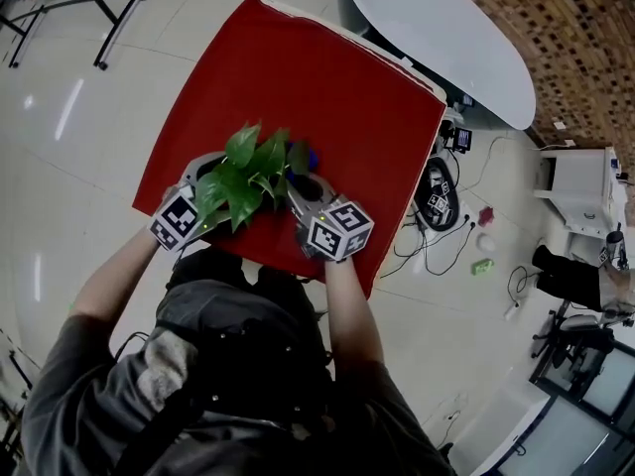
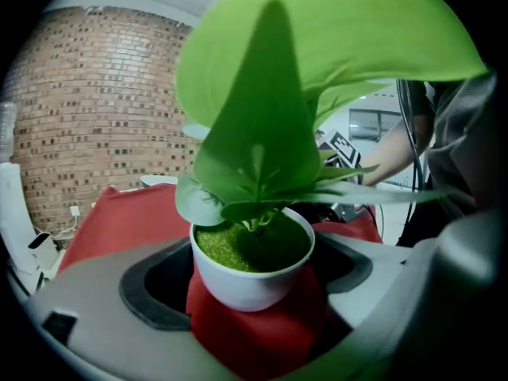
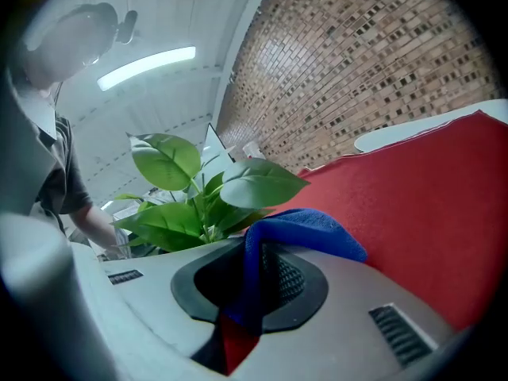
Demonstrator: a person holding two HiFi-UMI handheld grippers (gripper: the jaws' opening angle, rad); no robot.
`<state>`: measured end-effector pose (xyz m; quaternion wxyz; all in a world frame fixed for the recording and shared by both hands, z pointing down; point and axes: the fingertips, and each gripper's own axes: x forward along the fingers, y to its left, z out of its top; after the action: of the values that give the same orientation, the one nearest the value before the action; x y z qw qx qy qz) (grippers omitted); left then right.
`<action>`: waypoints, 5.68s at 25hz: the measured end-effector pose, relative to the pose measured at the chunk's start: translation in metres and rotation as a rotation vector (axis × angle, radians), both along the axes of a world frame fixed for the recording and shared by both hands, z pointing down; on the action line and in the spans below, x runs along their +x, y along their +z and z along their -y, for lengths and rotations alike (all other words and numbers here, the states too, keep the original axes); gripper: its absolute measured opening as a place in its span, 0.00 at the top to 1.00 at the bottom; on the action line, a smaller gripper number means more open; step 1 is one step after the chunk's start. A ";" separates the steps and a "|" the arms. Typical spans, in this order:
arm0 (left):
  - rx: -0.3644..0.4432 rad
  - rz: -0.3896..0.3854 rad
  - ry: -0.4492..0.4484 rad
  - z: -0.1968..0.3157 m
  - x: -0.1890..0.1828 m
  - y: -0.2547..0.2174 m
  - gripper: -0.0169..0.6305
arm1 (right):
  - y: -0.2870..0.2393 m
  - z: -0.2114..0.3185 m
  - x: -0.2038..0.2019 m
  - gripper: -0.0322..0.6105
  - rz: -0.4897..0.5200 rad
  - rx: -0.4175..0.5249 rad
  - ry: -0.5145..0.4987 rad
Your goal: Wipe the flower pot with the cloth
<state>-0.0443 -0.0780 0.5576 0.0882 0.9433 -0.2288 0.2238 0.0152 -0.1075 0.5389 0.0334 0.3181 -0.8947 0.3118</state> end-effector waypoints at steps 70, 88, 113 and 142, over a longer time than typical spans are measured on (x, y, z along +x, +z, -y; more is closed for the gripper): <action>0.091 -0.099 -0.420 -0.017 -0.012 -0.021 0.23 | -0.011 -0.073 0.050 0.87 0.084 -0.069 0.088; 0.136 -0.095 -0.961 -0.008 0.012 -0.031 0.22 | -0.019 -0.079 0.100 0.87 0.041 -0.026 -0.010; 0.117 -0.044 -0.178 0.002 -0.008 -0.029 0.24 | -0.030 0.000 0.042 0.87 -0.021 0.027 -0.058; 0.117 -0.086 -0.268 -0.008 -0.045 -0.005 0.23 | -0.002 0.056 -0.058 0.87 -0.039 -0.032 -0.322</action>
<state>-0.0890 -0.0695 0.5525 0.0718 0.9165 -0.3612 0.1559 -0.0424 -0.1632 0.5371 0.1052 0.1760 -0.9282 0.3105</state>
